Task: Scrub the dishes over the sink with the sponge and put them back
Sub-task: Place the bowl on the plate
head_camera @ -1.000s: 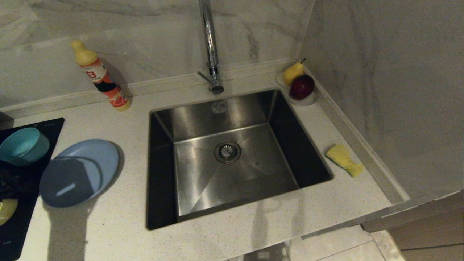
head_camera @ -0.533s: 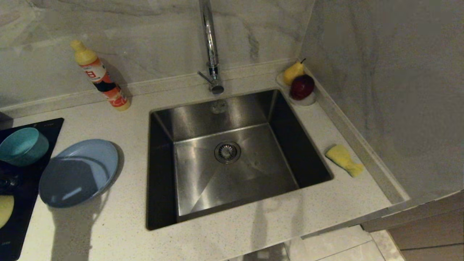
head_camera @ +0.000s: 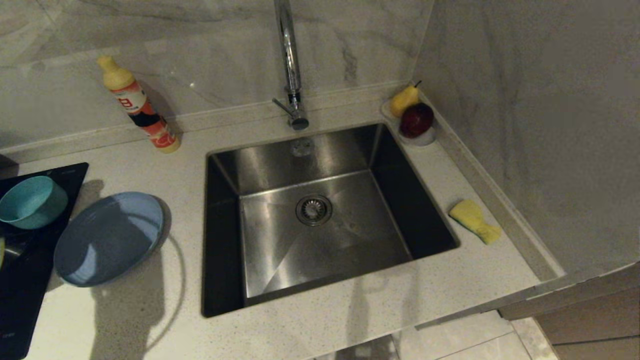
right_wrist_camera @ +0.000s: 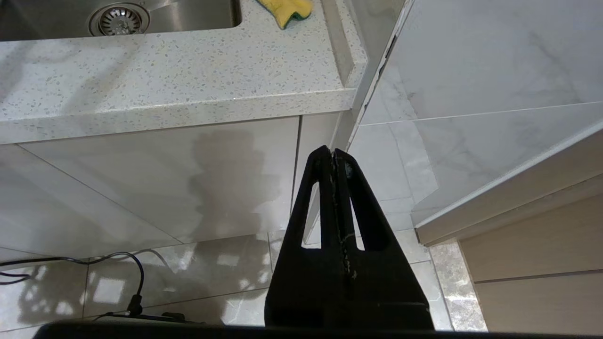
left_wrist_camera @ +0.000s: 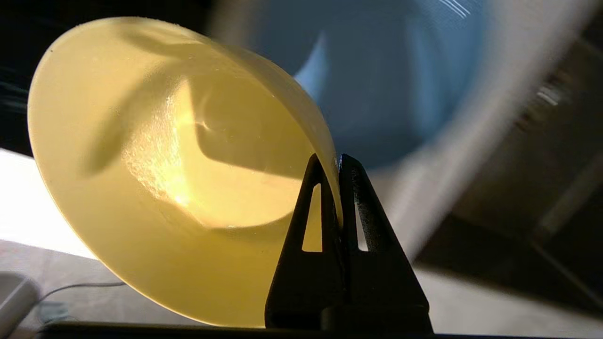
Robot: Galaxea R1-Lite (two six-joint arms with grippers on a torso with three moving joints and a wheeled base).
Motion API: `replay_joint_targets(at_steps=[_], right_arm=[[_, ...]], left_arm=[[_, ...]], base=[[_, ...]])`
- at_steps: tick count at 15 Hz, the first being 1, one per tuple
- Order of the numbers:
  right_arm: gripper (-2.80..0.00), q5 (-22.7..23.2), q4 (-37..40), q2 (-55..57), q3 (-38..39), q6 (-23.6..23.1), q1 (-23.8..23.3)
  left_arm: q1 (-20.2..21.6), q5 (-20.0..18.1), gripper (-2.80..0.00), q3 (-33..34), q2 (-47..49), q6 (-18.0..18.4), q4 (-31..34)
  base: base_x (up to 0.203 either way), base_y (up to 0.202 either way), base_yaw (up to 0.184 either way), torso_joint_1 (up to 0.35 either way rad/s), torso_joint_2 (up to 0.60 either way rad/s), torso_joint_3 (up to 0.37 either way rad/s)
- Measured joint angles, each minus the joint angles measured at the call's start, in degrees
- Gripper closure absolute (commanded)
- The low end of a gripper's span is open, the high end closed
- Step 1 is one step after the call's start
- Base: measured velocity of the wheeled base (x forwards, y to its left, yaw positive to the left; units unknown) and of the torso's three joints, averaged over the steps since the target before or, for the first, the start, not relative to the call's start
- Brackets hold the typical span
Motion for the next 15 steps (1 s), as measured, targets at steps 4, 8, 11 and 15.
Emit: replay_joint_targets(at_steps=[4, 8, 11, 15], right_arm=[[0.00, 0.0, 0.0, 0.0, 0.0, 0.0, 0.0], [0.00, 0.0, 0.0, 0.0, 0.0, 0.0, 0.0], [0.00, 0.0, 0.0, 0.0, 0.0, 0.0, 0.0], [0.00, 0.0, 0.0, 0.0, 0.0, 0.0, 0.0]], left_arm=[[-9.6, 0.4, 0.00, -0.9, -3.9, -9.9, 0.7], [-14.0, 0.4, 0.00, -1.0, -4.4, -13.3, -1.3], [-16.3, 0.5, 0.00, -0.9, -4.4, -13.3, -2.4], [-21.5, 3.7, 0.00, -0.9, -3.6, -14.5, -3.2]], base=[[0.000, 0.000, 0.000, 0.000, 0.00, 0.000], [0.000, 0.000, 0.000, 0.000, 0.00, 0.000], [0.000, 0.000, 0.000, 0.000, 0.00, 0.000], [0.000, 0.000, 0.000, 0.000, 0.00, 0.000]])
